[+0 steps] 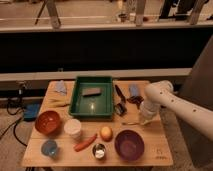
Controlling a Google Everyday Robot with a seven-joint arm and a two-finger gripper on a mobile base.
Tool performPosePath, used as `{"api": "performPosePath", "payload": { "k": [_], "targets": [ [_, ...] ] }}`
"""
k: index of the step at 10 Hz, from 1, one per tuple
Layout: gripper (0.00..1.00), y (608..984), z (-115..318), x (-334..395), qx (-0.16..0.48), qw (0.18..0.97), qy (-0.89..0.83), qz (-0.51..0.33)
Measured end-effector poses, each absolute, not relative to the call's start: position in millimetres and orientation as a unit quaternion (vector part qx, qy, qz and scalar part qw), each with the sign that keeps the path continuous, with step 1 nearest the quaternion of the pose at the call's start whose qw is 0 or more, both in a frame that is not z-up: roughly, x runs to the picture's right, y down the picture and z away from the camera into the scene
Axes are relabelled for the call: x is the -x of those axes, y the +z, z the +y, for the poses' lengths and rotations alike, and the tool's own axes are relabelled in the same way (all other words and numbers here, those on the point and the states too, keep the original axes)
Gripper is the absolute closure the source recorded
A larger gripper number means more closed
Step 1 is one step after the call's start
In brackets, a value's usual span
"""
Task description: Place fork in table surface
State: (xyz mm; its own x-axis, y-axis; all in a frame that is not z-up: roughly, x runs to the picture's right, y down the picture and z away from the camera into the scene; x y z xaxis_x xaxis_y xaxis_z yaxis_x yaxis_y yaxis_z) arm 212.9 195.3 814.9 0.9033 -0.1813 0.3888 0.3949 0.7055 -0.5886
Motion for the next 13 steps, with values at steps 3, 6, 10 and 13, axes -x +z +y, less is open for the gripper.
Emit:
{"api": "performPosePath", "payload": {
  "k": [3, 6, 10, 13],
  "targets": [
    [0.20, 814, 199, -193, 0.330, 0.917, -0.157, -0.163],
    [0.20, 818, 201, -181, 0.322, 0.921, -0.148, -0.162],
    [0.21, 840, 198, -176, 0.318, 0.928, -0.137, -0.135],
    [0.50, 867, 194, -184, 0.330, 0.930, -0.120, -0.107]
  ]
}}
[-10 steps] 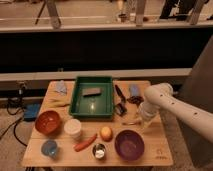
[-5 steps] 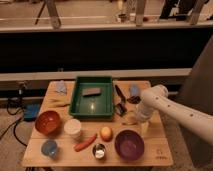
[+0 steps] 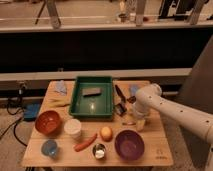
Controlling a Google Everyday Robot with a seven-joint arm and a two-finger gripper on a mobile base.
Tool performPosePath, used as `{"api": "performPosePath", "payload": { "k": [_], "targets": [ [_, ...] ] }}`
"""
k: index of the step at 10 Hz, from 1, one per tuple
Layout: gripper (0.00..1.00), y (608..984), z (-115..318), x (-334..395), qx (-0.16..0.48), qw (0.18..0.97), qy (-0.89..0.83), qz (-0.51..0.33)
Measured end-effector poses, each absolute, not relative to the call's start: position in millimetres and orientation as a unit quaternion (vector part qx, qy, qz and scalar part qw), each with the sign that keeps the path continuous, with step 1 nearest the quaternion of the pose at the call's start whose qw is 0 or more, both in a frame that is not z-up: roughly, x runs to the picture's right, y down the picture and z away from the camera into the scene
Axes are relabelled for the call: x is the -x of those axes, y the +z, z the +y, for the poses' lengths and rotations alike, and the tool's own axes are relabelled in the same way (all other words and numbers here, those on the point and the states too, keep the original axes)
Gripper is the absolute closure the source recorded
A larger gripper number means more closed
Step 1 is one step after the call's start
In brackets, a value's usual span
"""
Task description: Place fork in table surface
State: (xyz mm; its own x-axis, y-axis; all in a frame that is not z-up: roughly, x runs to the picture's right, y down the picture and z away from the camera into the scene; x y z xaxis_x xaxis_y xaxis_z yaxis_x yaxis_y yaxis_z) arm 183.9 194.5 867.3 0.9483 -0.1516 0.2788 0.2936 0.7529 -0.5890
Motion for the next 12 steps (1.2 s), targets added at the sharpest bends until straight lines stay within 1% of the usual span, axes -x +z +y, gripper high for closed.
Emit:
{"api": "performPosePath", "payload": {
  "k": [2, 3, 5, 6, 8, 12],
  "targets": [
    [0.66, 873, 190, -190, 0.336, 0.931, -0.108, -0.093],
    [0.78, 876, 187, -191, 0.339, 0.931, -0.101, -0.089],
    [0.94, 879, 187, -198, 0.348, 0.929, -0.093, -0.083],
    [0.95, 880, 188, -199, 0.351, 0.928, -0.091, -0.082],
    [0.88, 880, 188, -200, 0.352, 0.928, -0.091, -0.081],
    [0.88, 879, 189, -200, 0.353, 0.928, -0.090, -0.081]
  ]
}}
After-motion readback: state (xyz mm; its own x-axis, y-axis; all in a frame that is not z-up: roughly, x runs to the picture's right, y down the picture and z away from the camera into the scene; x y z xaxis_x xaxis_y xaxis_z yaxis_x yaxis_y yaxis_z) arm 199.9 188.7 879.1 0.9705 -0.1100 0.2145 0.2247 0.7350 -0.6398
